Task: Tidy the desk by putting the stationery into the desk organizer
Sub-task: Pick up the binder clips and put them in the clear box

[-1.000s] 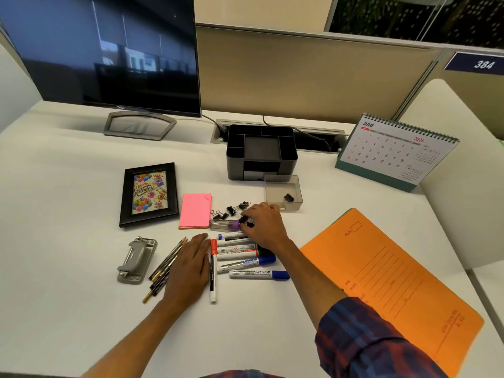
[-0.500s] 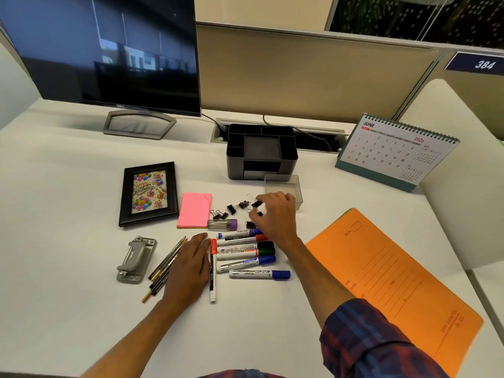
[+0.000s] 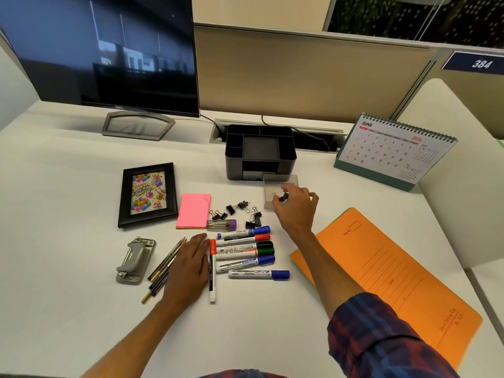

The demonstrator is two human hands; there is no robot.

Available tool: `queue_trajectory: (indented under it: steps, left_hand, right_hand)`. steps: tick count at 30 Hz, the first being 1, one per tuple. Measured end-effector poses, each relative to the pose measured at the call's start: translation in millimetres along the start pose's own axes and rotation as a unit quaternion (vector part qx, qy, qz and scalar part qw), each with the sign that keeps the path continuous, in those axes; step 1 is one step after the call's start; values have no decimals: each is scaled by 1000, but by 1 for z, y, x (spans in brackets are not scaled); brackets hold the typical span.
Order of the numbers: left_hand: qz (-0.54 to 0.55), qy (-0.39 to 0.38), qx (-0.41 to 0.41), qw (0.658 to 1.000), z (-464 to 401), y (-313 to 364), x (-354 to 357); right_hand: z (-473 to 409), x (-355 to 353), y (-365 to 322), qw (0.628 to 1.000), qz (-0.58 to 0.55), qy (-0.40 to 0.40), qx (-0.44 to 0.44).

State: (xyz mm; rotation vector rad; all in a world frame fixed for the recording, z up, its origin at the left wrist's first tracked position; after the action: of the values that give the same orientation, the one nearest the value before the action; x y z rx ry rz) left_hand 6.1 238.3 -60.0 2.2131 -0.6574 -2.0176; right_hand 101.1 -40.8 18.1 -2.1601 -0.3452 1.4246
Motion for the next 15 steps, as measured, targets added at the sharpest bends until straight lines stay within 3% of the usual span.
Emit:
queue_trajectory:
  steps: [3,9,15]
  left_hand:
    - [1,2,2,1000,0,1,-1]
    - [1,0,1,1000,0,1,-2]
    - [-1,-4,2,1000,0,1,-1]
  right_hand:
    - [10,9,-15,998,-12,-13,-58]
    - [39,48,-38,979,36,-135,-149]
    - [44,49,-37,986,72,-117,-98]
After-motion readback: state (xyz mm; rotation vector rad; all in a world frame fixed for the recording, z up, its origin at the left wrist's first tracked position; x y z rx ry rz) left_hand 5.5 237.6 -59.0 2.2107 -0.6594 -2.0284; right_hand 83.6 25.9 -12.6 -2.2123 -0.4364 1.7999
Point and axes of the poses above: each hand's wrist, its own z-axis away from the middle knuckle, its own x-axis out of the palm, y = z × x, the point moved 10 cm from there along -z, towards the middle knuckle, and after that the axes turned 4 degrees about -z, right-handed, at the moved point
